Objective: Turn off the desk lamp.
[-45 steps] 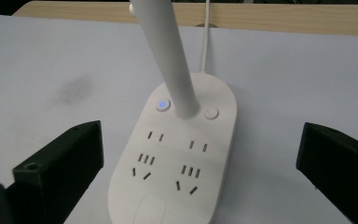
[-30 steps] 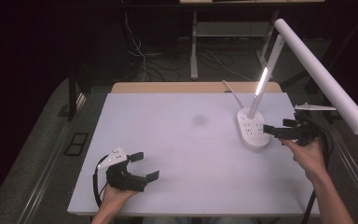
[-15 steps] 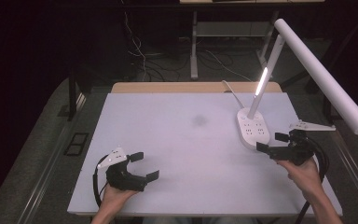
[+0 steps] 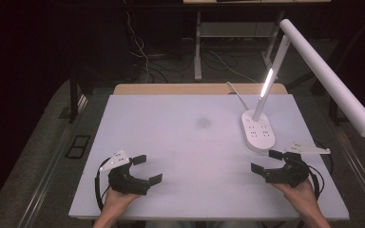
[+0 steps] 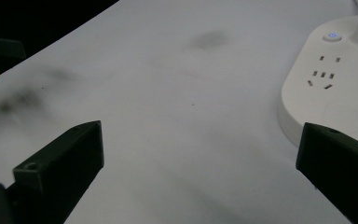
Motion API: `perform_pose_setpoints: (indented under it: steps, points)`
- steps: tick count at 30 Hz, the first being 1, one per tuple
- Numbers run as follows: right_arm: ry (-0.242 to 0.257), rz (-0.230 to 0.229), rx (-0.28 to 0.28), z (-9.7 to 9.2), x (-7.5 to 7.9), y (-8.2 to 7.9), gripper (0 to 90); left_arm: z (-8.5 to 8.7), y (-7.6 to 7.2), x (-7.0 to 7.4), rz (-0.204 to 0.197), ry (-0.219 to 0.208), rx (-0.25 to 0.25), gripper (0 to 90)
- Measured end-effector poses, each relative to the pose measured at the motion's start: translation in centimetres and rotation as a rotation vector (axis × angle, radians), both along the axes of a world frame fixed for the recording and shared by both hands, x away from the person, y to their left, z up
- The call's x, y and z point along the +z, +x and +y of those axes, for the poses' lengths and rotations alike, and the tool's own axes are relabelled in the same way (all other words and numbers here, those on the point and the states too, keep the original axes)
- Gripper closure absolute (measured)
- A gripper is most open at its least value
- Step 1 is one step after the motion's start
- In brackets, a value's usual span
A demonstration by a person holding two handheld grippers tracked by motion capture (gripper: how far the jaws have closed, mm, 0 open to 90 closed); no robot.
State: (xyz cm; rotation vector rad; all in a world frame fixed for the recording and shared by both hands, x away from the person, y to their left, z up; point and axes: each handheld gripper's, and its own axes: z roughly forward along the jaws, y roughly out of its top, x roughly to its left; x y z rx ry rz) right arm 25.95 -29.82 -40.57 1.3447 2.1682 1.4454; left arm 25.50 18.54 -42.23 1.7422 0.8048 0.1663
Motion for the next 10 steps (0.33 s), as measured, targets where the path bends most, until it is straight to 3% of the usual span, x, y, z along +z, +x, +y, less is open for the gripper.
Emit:
perform_pose_setpoints:
  steps: [6, 10]
  points:
    - [-0.002, -0.015, 0.018, 0.7, -1.9, -0.7, 0.7, 0.0, 0.0, 0.0, 0.001, 0.002, 0.001, 0.0]
    - [-0.012, -0.02, 0.027, 0.8, -2.0, -0.9, 0.8, 0.0, 0.1, 0.0, 0.001, 0.004, -0.002, 0.0]
